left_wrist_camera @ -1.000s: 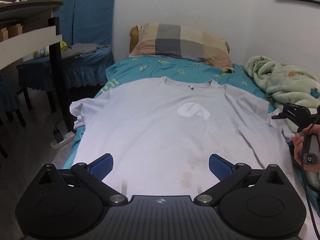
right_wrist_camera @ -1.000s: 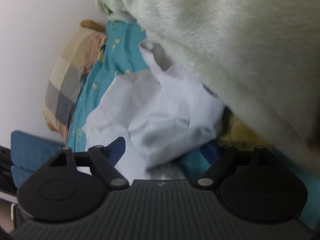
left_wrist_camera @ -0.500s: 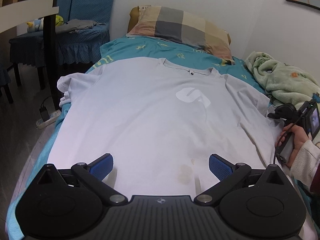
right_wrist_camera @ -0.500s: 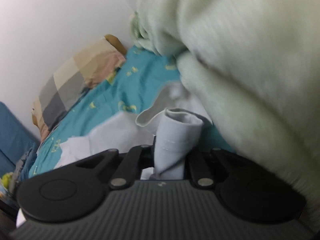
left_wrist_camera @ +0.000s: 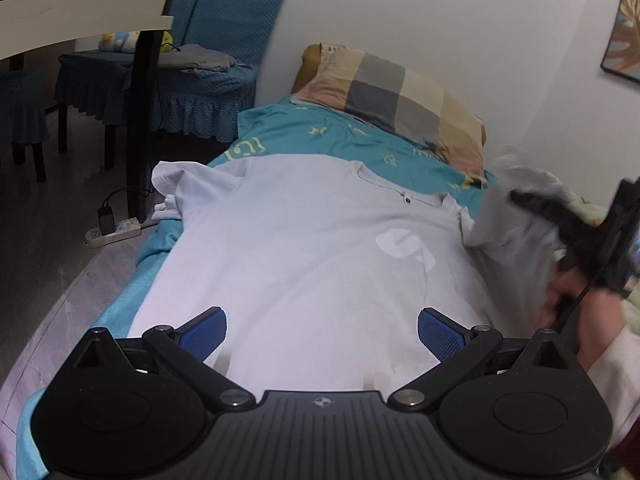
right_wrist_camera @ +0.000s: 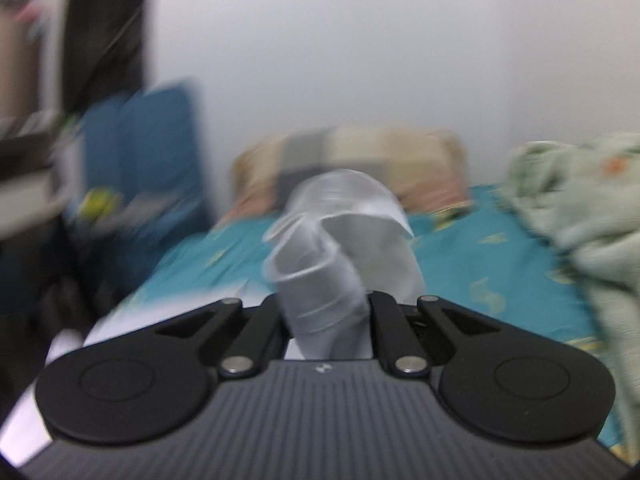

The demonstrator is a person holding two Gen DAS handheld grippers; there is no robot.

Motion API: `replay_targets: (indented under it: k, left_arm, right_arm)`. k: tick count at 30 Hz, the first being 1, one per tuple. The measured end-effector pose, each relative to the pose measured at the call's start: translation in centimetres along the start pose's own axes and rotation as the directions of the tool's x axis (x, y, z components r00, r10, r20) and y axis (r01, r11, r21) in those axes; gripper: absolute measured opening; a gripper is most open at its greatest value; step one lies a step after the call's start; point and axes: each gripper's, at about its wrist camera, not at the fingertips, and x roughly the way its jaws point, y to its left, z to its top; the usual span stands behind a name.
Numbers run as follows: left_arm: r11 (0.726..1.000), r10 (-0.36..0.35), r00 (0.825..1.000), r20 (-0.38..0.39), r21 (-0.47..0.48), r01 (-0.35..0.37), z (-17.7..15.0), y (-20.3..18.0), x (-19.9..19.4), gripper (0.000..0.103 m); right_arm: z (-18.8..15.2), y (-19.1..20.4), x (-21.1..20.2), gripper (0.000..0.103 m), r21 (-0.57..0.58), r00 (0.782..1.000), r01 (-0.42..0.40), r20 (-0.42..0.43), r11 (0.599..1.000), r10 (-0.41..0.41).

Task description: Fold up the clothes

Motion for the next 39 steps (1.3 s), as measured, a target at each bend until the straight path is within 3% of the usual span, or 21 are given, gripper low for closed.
replay_targets:
  k: [3, 7, 11, 16, 20, 24, 28, 32, 39]
  left_arm:
    - [1.000, 0.009, 1.000, 0.002, -0.012, -0.009, 0.2, 0.5, 0.0, 0.103]
    - [1.000, 0.002, 1.000, -0.010, -0.029, -0.003, 0.2, 0.9, 0.4, 0.103]
    - [0.999, -0.021, 1.000, -0.017, -0.051, 0.020, 0.2, 1.3, 0.7, 0.103]
    - [0.996, -0.050, 0.998, -0.025, -0.078, 0.048, 0.1, 1.6, 1.1, 0.103]
    - [0.992, -0.088, 0.996, -0.021, -0.092, 0.086, 0.1, 1.7, 0.7, 0.103]
    - [0.984, -0.138, 0.990, -0.029, -0.122, 0.133, 0.0, 1.6, 0.3, 0.103]
    - [0.973, -0.181, 0.982, -0.062, -0.159, 0.169, 0.4, 0.7, 2.4, 0.097]
    - [0.966, -0.202, 0.975, -0.094, -0.186, 0.182, 1.5, -0.7, 6.5, 0.097]
    - [0.954, -0.215, 0.966, -0.145, -0.242, 0.176, 3.3, -2.8, 14.6, 0.092]
  right_arm:
    - [-3.8, 3.7, 1.1, 0.007, -0.079, 0.987, -0.090, -0.140, 0.993, 0.078]
    - [-6.9, 5.4, 1.7, 0.009, -0.133, 0.957, -0.121, -0.279, 0.984, 0.080]
    - [-6.2, 4.7, 1.4, 0.013, -0.088, 0.941, -0.147, -0.319, 0.985, 0.112]
    - [-6.0, 5.2, -0.8, 0.047, -0.061, 0.884, -0.207, -0.438, 0.977, 0.160]
    - [-4.2, 4.8, -4.3, 0.048, 0.026, 0.845, -0.206, -0.499, 0.978, 0.192]
    - [-2.0, 3.2, -9.1, 0.049, 0.178, 0.809, -0.099, -0.558, 0.979, 0.183]
    - [-0.6, 0.9, -15.2, 0.049, 0.355, 0.841, -0.070, -0.482, 0.932, 0.247]
    - [-0.9, -2.6, -18.9, 0.049, 0.479, 0.896, 0.016, -0.396, 0.878, 0.200]
    - [-0.5, -7.8, -18.1, 0.051, 0.550, 0.941, 0.087, -0.318, 0.831, 0.112]
